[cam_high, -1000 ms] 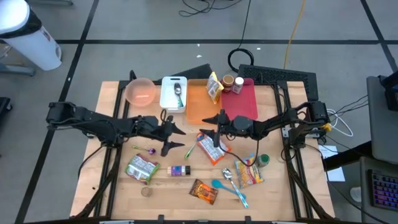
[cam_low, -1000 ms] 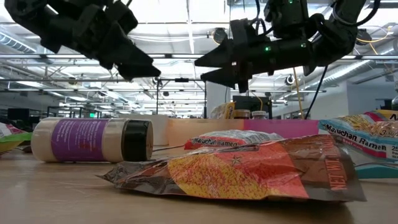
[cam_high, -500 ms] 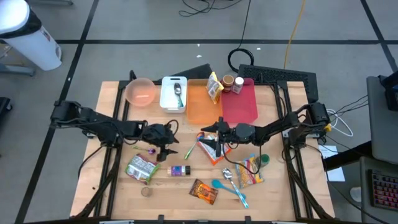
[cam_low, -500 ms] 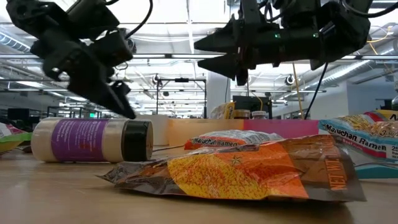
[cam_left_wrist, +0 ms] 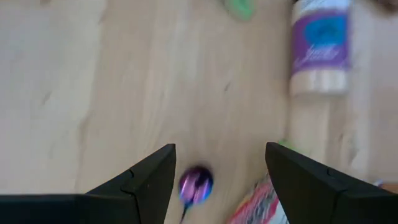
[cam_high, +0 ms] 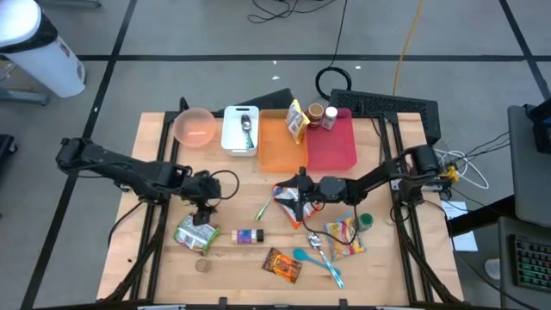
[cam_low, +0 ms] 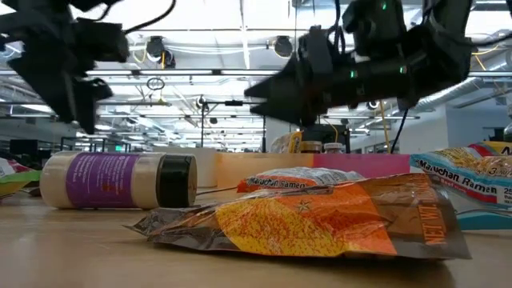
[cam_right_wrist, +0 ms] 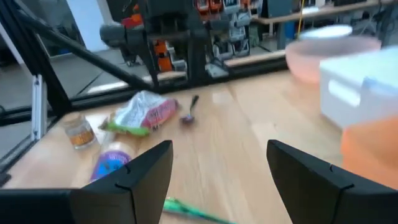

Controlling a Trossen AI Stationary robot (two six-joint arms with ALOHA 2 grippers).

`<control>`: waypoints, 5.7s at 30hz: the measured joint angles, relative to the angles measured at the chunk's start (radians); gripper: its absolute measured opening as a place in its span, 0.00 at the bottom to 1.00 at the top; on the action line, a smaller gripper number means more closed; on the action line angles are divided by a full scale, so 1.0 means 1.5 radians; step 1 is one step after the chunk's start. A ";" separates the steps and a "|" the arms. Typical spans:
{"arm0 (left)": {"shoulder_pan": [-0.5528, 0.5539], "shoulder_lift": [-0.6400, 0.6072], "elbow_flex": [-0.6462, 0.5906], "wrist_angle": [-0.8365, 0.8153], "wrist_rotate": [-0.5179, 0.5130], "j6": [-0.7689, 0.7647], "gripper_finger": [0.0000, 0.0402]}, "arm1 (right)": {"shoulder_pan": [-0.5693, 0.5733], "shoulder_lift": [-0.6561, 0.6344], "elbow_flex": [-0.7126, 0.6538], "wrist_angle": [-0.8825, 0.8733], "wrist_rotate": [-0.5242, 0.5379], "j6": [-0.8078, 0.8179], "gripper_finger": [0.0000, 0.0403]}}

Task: Pick & Place Food Item
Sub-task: Put the left purple blue spoon into the white bin

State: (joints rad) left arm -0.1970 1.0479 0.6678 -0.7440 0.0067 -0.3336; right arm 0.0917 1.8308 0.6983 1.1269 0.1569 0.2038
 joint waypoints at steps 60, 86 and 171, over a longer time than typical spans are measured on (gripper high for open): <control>0.016 0.203 -0.020 0.066 -0.105 -0.050 0.30 | -0.093 0.071 0.070 0.064 -0.248 -0.064 0.63; 0.073 0.206 0.251 -0.019 -0.337 0.235 0.31 | -0.135 0.071 0.200 -0.118 -0.238 0.268 0.63; 0.049 0.271 0.262 0.147 -0.420 0.402 0.45 | -0.166 0.072 0.263 -0.207 -0.197 0.169 0.00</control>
State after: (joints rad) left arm -0.1242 1.4540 1.0604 -0.5235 -0.6234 0.2688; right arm -0.1570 1.9388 1.0931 0.8171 -0.1386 0.4569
